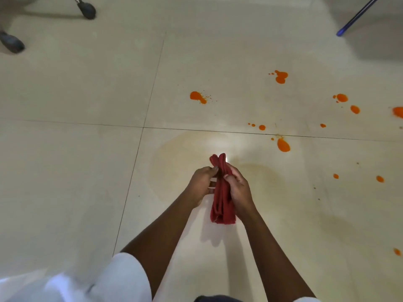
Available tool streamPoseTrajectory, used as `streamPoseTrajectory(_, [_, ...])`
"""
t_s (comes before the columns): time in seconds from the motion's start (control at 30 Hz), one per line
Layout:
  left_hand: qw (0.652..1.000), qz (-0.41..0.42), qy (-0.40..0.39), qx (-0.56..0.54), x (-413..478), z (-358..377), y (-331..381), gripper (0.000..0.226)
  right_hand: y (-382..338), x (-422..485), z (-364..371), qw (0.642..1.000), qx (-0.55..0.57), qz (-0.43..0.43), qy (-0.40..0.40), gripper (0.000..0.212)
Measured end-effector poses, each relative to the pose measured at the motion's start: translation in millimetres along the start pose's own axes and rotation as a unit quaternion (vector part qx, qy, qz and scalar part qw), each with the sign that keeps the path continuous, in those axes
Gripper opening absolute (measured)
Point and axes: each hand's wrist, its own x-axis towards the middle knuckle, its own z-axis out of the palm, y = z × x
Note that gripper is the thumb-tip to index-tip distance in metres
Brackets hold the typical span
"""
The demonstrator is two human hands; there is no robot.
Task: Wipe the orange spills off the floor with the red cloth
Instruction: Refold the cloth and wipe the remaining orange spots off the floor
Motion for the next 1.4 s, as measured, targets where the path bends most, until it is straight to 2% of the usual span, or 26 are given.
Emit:
streamPoseTrajectory(0.1, [1.0,-0.003,-0.023,-0.001,-6.9,11.6,27.3,0.022,-20.3,-7.6,-7.3,0.999,0.034,-0.01,-0.034,0.041])
streamPoseTrajectory(0.17, [0.999,0.012,-0.03,0.024,-10.5,20.7,51.9,0.023,-42.9,-12.2,-12.1,0.998,0.01,-0.051,-0.029,0.035])
streamPoseTrajectory(0.23, [0.998,0.024,-0.034,0.057,-16.7,28.6,75.9,0.021,-61.4,-13.1,-16.9,0.995,-0.053,-0.087,0.01,0.031])
streamPoseTrajectory(0.3, [0.995,0.033,-0.05,0.083,-21.7,37.5,101.5,0.016,-82.7,-12.3,-26.0,0.991,-0.088,-0.072,0.063,0.031])
streamPoseTrajectory(0.37, [0.993,0.045,-0.063,0.094,-21.9,37.5,119.8,0.012,-100.9,-10.5,-32.6,0.993,-0.056,-0.051,0.092,0.023])
streamPoseTrajectory(0.43, [0.991,0.051,-0.077,0.097,-18.8,33.6,142.2,0.013,-121.4,-8.3,-45.2,0.99,0.029,-0.032,0.136,0.024])
streamPoseTrajectory(0.63, [0.99,0.035,-0.058,0.127,7.7,10.9,199.3,0.022,-161.4,-0.6,-71.6,0.974,0.153,-0.009,0.168,0.02])
streamPoseTrajectory(0.73, [0.987,-0.006,-0.056,0.15,26.6,-0.3,217.5,0.021,-186.7,10.0,-67.4,0.97,0.187,-0.032,0.149,0.021])
streamPoseTrajectory(0.83, [0.98,-0.033,-0.081,0.18,45.0,-8.1,231.4,0.02,-220.0,26.8,-57.1,0.982,0.148,-0.067,0.095,0.023])
streamPoseTrajectory(0.87, [0.976,-0.023,-0.093,0.197,49.9,-8.6,235.9,0.025,-232.9,31.9,-53.6,0.986,0.13,-0.08,0.072,0.024])
streamPoseTrajectory(0.97, [0.965,0.057,-0.155,0.203,65.1,-7.9,259.8,0.077,-269.2,50.3,-46.5,0.994,0.043,-0.094,0.027,0.025])
streamPoseTrajectory(1.0, [0.955,0.098,-0.192,0.201,64.8,-6.1,268.6,0.083,-278.0,54.3,-46.8,0.996,0.017,-0.089,0.012,0.024])
streamPoseTrajectory(1.07, [0.923,0.139,-0.289,0.213,66.1,-5.0,294.0,0.074,-294.5,64.1,-48.7,0.998,0.007,-0.067,-0.008,0.026])
streamPoseTrajectory(1.13, [0.905,0.144,-0.337,0.214,69.1,-2.9,309.2,0.053,-299.9,70.4,-53.6,0.998,0.036,-0.044,-0.015,0.027])
streamPoseTrajectory(1.2, [0.908,0.14,-0.334,0.212,75.9,1.3,314.8,0.029,-296.1,78.0,-63.4,0.998,0.061,-0.034,0.007,0.023])
streamPoseTrajectory(1.27, [0.915,0.124,-0.329,0.197,79.7,6.5,316.2,0.021,-282.2,84.6,-76.5,0.997,0.07,-0.019,0.031,0.02])
streamPoseTrajectory(1.3, [0.915,0.115,-0.337,0.188,80.1,10.2,313.3,0.019,-271.2,84.6,-82.6,0.997,0.077,0.001,0.02,0.031])
streamPoseTrajectory(1.37, [0.918,0.107,-0.342,0.171,80.5,16.0,309.3,0.009,-250.2,84.4,-92.3,0.996,0.068,0.04,-0.047,0.069])
streamPoseTrajectory(1.4, [0.922,0.105,-0.336,0.162,79.6,19.1,304.6,0.007,-240.3,81.5,-95.5,0.994,0.06,0.043,-0.077,0.078])
